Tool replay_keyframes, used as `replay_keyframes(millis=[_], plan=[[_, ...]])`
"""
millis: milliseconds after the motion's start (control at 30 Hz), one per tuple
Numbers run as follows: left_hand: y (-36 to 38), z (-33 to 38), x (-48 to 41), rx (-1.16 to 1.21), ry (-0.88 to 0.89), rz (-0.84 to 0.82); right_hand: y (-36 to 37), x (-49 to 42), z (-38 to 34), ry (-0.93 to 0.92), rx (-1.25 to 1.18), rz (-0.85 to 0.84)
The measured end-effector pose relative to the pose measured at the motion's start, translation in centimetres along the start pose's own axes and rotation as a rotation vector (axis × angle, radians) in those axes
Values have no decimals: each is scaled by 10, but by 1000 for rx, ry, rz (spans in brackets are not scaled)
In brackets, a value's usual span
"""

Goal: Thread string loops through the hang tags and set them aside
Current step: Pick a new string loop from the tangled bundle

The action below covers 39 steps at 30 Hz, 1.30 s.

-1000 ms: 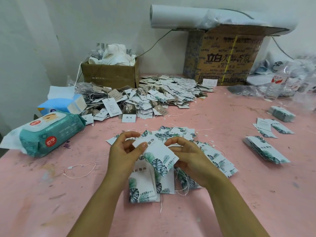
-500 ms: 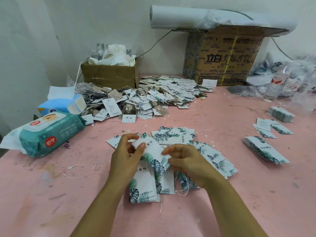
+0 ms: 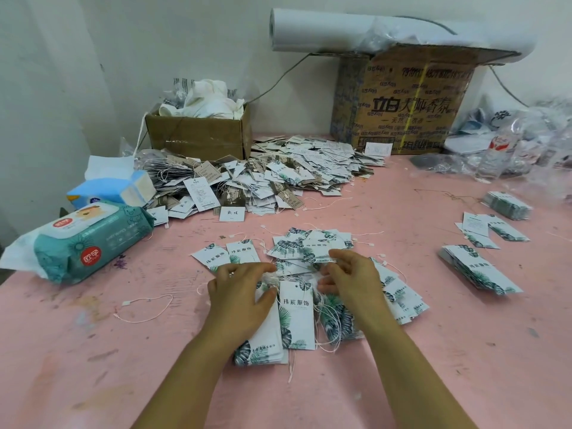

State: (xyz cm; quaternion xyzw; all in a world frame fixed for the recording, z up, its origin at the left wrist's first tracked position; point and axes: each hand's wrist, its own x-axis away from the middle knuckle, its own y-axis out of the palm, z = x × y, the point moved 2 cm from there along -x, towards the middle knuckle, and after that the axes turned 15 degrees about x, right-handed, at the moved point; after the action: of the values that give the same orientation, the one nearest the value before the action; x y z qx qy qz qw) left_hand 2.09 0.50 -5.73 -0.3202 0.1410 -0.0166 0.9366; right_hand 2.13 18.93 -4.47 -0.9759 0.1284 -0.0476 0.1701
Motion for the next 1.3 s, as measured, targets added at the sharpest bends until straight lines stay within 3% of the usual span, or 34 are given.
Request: replay_keyframes(millis=[233, 400, 533, 767, 1000, 1300], plan=[[2, -3, -2, -131, -4, -9, 2, -2, 0, -62, 132, 14], [1, -3, -2, -85, 0, 21, 0, -1, 0, -206, 373, 70], [-1, -3, -2, -38, -3, 62, -1, 0, -1, -274, 357, 65], [0, -2, -3, 7, -7, 73, 5, 4, -7, -314, 525, -16], [0, -1, -2, 16, -2, 59, 10, 10, -7, -404, 999, -213], [-1, 4, -1, 65, 15, 24, 12, 10, -5, -476, 1004, -127]])
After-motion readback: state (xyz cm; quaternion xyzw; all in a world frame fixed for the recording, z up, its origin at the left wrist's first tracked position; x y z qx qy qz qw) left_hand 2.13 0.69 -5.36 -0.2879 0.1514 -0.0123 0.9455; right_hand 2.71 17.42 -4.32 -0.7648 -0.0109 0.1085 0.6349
